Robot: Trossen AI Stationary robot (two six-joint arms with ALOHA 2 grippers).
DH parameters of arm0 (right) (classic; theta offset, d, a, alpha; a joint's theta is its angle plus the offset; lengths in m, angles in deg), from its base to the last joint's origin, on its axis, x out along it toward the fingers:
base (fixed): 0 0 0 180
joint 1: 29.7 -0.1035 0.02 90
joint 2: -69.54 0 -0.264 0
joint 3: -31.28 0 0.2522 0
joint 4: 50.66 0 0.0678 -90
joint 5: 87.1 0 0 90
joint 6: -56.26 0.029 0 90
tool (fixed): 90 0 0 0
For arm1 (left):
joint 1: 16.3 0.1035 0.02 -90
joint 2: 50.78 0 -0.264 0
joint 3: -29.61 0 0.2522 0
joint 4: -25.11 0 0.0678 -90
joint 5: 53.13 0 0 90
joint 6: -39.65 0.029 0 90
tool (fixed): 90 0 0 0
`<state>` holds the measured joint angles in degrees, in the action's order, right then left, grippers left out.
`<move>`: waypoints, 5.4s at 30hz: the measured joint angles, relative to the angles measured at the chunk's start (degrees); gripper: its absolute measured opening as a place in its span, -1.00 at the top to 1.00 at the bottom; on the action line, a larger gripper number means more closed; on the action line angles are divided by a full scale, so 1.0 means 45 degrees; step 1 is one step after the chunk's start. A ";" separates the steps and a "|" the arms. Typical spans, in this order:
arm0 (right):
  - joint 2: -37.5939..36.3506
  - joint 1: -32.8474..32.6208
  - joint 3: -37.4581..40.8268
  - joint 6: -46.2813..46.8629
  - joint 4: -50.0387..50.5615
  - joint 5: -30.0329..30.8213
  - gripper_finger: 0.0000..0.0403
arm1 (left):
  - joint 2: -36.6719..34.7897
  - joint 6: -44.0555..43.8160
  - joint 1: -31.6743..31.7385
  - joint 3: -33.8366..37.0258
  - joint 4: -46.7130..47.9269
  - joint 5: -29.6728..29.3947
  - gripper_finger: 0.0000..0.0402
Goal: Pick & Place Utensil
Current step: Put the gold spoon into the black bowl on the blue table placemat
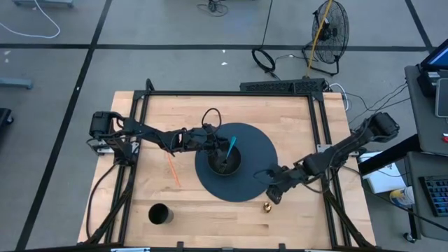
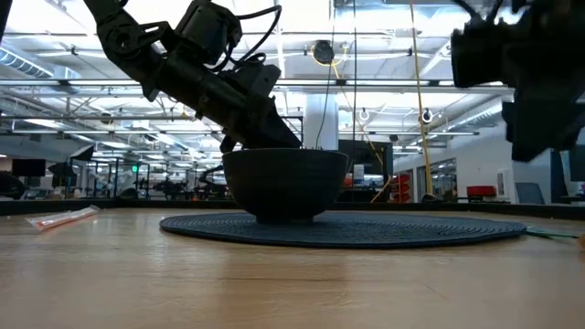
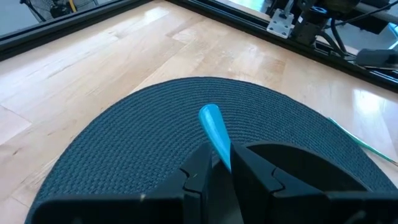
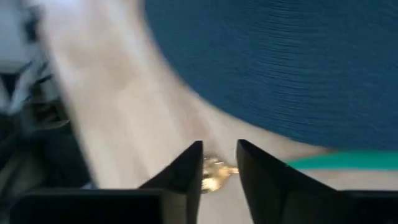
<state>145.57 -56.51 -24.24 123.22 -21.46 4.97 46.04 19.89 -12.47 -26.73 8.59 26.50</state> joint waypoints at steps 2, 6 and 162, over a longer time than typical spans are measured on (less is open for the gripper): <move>0.0180 -0.0040 0.0015 0.0941 0.0491 0.0274 0.38 | 0.0000 -0.0047 0.0000 -0.0003 0.0000 0.0049 0.69; 0.0817 -0.0065 0.0005 0.2305 0.0512 0.0158 0.28 | 0.0000 0.0004 0.0000 -0.0003 0.0015 0.0316 0.69; 0.1806 -0.4136 -0.2991 0.0705 0.7204 1.0332 1.00 | -0.0049 0.3150 -0.1583 0.0002 -0.3937 0.3025 0.69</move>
<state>153.70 -75.12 -37.70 126.39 10.96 51.47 45.82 34.07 -19.59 -26.72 -9.13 40.11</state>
